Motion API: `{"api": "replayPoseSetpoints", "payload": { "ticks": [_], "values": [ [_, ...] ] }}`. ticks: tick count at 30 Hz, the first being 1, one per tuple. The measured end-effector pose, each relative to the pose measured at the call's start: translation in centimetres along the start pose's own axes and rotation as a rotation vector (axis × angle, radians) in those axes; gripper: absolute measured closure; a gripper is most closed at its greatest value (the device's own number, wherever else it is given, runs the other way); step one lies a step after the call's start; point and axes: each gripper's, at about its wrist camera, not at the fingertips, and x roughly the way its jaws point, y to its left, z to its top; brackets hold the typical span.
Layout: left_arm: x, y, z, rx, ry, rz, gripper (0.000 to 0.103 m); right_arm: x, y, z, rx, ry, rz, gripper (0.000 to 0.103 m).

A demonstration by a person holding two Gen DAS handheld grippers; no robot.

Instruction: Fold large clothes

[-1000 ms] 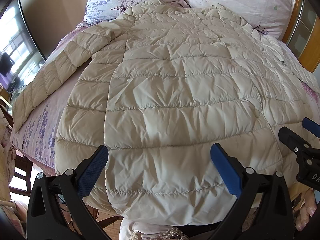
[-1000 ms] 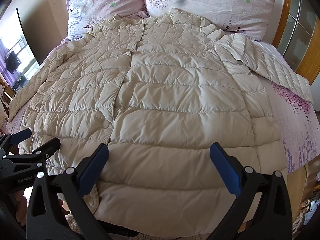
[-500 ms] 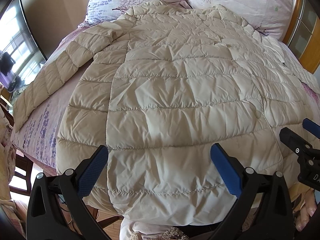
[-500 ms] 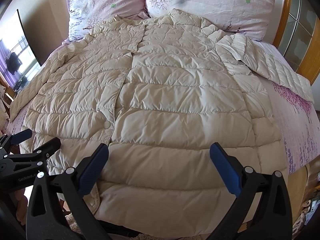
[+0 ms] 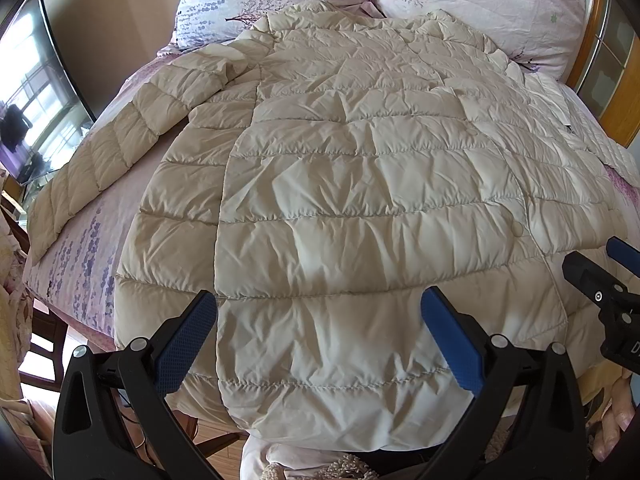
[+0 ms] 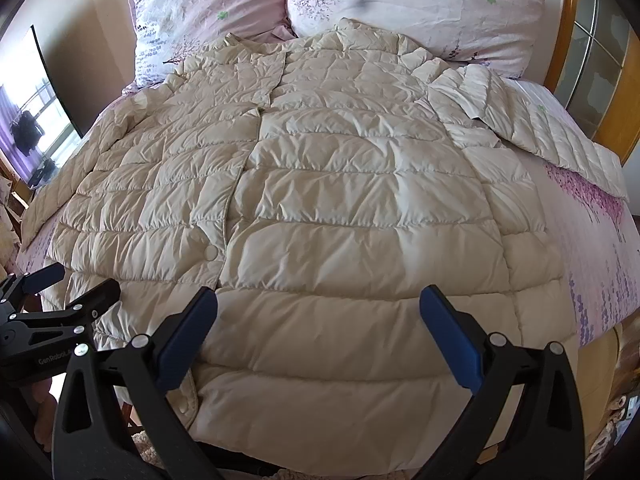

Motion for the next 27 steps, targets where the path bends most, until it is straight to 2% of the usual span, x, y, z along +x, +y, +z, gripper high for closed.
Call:
{"api": "replayPoseSetpoints", "payload": {
  "ticks": [8, 19, 27],
  "values": [
    [-0.1, 2.0, 0.5, -0.002, 0.006, -0.002, 0.001, -0.1, 0.0, -0.1, 0.003, -0.011, 0.006, 0.002],
    [0.3, 1.7, 0.4, 0.001, 0.005, 0.005, 0.001, -0.2, -0.1, 0.0, 0.016, -0.023, 0.019, 0.002],
    [0.6, 1.3, 0.7, 0.015, 0.001, -0.018, 0.001, 0.0, -1.0, 0.2, 0.057, -0.056, 0.085, 0.002]
  ]
}}
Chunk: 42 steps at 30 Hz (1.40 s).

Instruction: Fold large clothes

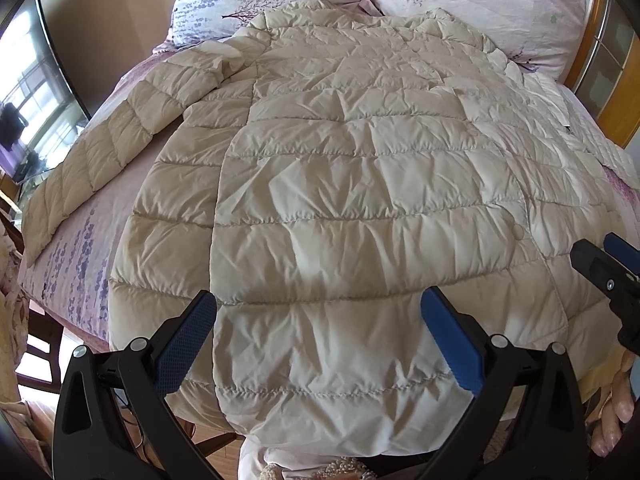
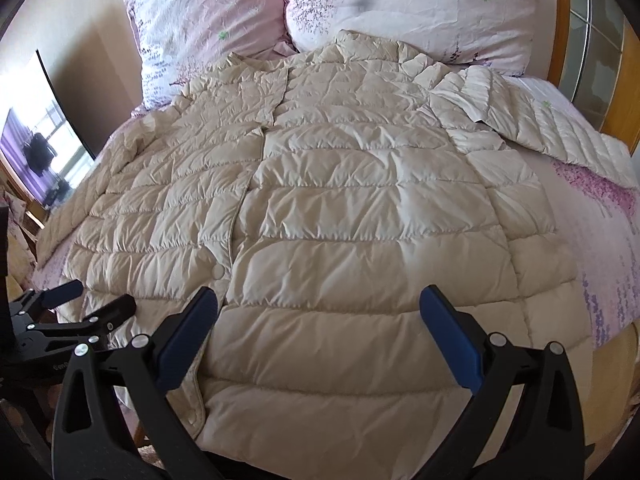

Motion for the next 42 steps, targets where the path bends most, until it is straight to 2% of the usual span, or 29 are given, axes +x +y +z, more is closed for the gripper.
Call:
{"api": "replayPoseSetpoints", "payload": {
  "ticks": [5, 9, 13, 16, 19, 23, 26, 28, 30, 34, 35, 36, 37, 39, 42],
  "values": [
    [0.1, -0.3, 0.4, 0.021, -0.013, -0.018, 0.001, 0.8, -1.2, 0.3, 0.05, 0.006, 0.073, 0.002],
    [-0.1, -0.2, 1.3, 0.03, -0.046, -0.02, 0.001, 0.9, -3.1, 1.0, 0.112, -0.026, 0.137, 0.002],
    [-0.5, 0.8, 3.2, 0.027, -0.089, -0.014, 0.001, -0.4, -7.9, 3.4, 0.247, -0.087, 0.141, 0.002],
    [-0.7, 2.0, 4.9, 0.011, -0.15, -0.05, 0.001, -1.8, -13.9, 5.4, 0.413, -0.166, 0.11, 0.003],
    [-0.2, 3.0, 7.0, 0.007, -0.169, -0.11, 0.001, -2.4, -21.0, 7.0, 0.59, -0.224, 0.037, 0.016],
    [0.8, 3.4, 9.5, 0.022, -0.175, -0.17, 0.001, -1.6, -30.1, 7.6, 0.848, -0.223, -0.01, 0.035],
    [1.0, 3.4, 10.6, 0.025, -0.209, -0.253, 0.001, -0.5, -35.5, 6.7, 1.023, -0.219, -0.026, 0.044],
    [1.0, 3.6, 11.4, 0.007, -0.257, -0.328, 0.001, 0.1, -38.0, 6.3, 1.099, -0.219, -0.048, 0.045],
    [1.1, 3.7, 12.2, -0.011, -0.294, -0.388, 0.001, 0.6, -39.5, 6.0, 1.139, -0.218, -0.065, 0.046],
    [1.8, 3.7, 13.7, -0.033, -0.305, -0.423, 0.001, 1.0, -42.4, 6.1, 1.185, -0.246, -0.097, 0.055],
    [1.9, 3.8, 13.8, -0.046, -0.311, -0.431, 0.001, 1.0, -43.0, 6.2, 1.187, -0.249, -0.11, 0.058],
    [2.1, 4.0, 14.2, -0.068, -0.311, -0.434, 0.001, 1.1, -43.3, 6.3, 1.186, -0.248, -0.124, 0.065],
    [2.5, 4.2, 14.4, -0.077, -0.302, -0.436, 0.001, 1.3, -43.7, 6.5, 1.187, -0.241, -0.154, 0.071],
    [3.5, 4.3, 15.0, -0.08, -0.237, -0.425, 0.001, 1.3, -44.3, 7.2, 1.176, -0.23, -0.204, 0.09],
    [5.3, 4.6, 15.7, -0.095, -0.13, -0.436, 0.001, 0.3, -43.2, 9.9, 1.046, -0.262, -0.321, 0.097]
  ]
}}
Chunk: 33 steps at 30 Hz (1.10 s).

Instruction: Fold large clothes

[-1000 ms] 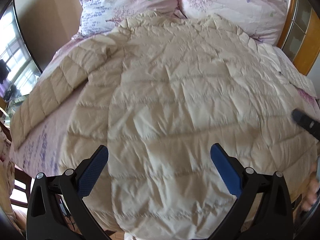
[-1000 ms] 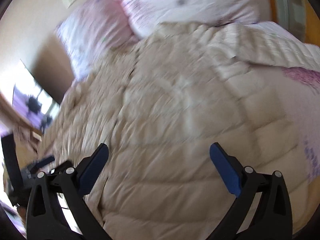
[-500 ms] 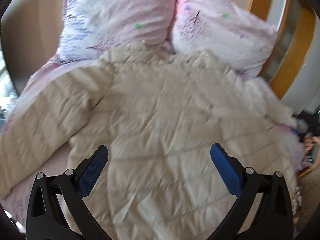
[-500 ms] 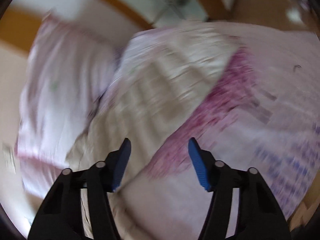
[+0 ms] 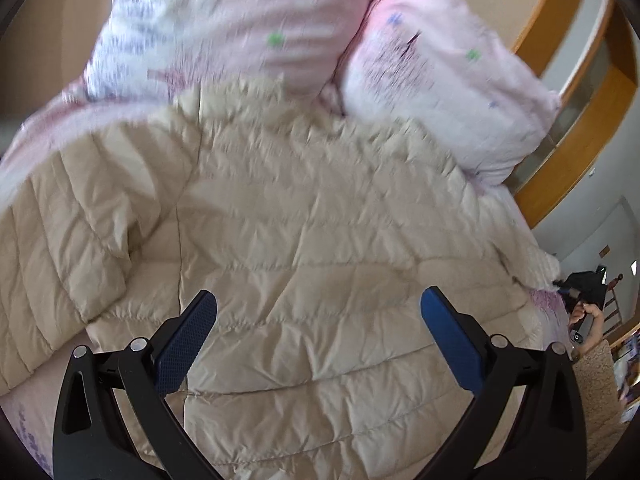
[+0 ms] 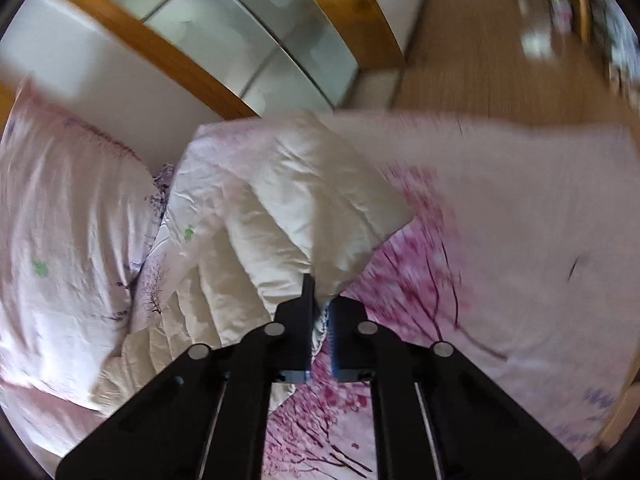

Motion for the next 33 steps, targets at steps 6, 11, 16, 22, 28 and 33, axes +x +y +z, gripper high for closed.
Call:
{"api": "replayPoseSetpoints", "payload": {
  "ticks": [6, 11, 16, 22, 28, 33],
  "values": [
    [0.7, 1.6, 0.4, -0.078, 0.019, -0.081, 0.001, -5.5, 9.6, -2.6, -0.366, -0.229, 0.035, 0.098],
    [-0.1, 1.2, 1.0, -0.092, -0.015, -0.155, 0.003, -8.6, 17.2, -8.4, -0.601, -0.241, 0.25, 0.098],
    [0.1, 0.6, 2.2, -0.13, -0.034, -0.238, 0.005, -9.9, 23.0, -17.6, -0.834, -0.08, 0.491, 0.098],
    [2.3, -0.1, 3.0, -0.214, 0.023, -0.355, 0.01, -6.6, 26.3, -28.8, -1.041, 0.212, 0.571, 0.097],
    [5.6, -1.2, 3.3, -0.286, 0.114, -0.408, 0.012, -7.6, 24.7, -32.8, -1.146, 0.307, 0.594, 0.029],
    [8.6, -2.5, 3.5, -0.318, 0.181, -0.403, 0.025, -8.0, 22.3, -28.9, -0.933, 0.433, 0.64, 0.027]
  ]
}}
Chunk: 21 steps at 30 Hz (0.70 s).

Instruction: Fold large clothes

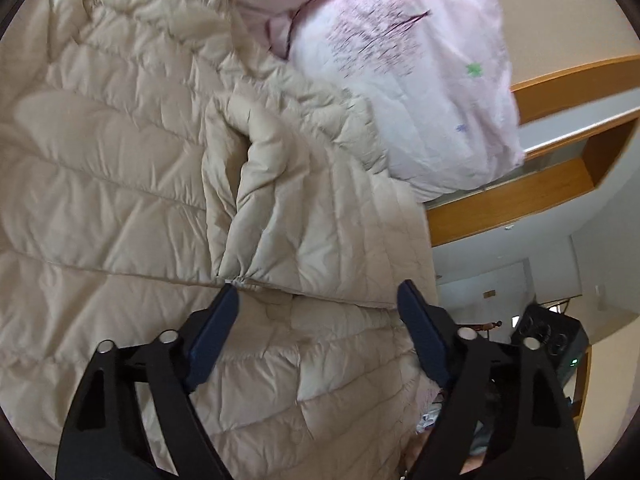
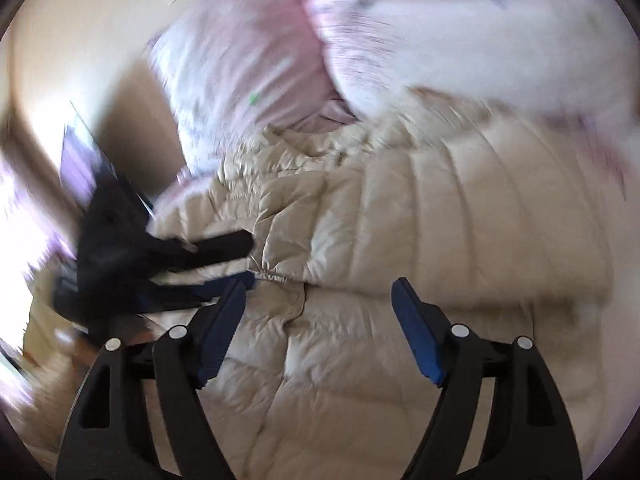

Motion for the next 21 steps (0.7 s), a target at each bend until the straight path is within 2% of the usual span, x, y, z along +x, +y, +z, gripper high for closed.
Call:
{"api": "replayPoseSetpoints", "payload": {
  "ticks": [3, 6, 8, 11, 12, 15, 17, 21],
  "values": [
    [1.1, 0.7, 0.5, -0.055, 0.003, 0.001, 0.041, -1.2, -4.3, -0.1, 0.245, 0.036, 0.108, 0.027],
    [1.5, 2.0, 1.3, -0.116, -0.024, -0.02, 0.067, -0.9, -8.5, -0.6, 0.456, 0.047, 0.163, 0.027],
    [1.6, 2.6, 2.0, -0.138, -0.041, -0.019, 0.095, -0.7, -11.0, -1.1, 0.579, 0.026, 0.17, 0.027],
    [0.0, 3.4, 2.9, -0.136, -0.127, 0.028, 0.102, -0.7, -13.3, -1.0, 0.668, -0.056, 0.161, 0.027],
    [-1.1, 3.8, 3.2, -0.132, -0.176, 0.051, 0.103, -1.0, -13.8, -0.9, 0.683, -0.089, 0.152, 0.028],
    [-3.6, 5.2, 3.2, -0.156, -0.254, 0.114, 0.103, -1.4, -14.5, -0.4, 0.703, -0.15, 0.116, 0.03],
    [-4.1, 5.9, 3.2, -0.172, -0.248, 0.12, 0.103, -1.4, -14.8, 0.1, 0.697, -0.16, 0.062, 0.034],
    [-3.2, 5.8, 2.3, -0.184, -0.139, -0.004, 0.102, -1.1, -14.4, 0.2, 0.687, -0.15, 0.065, 0.034]
  ]
}}
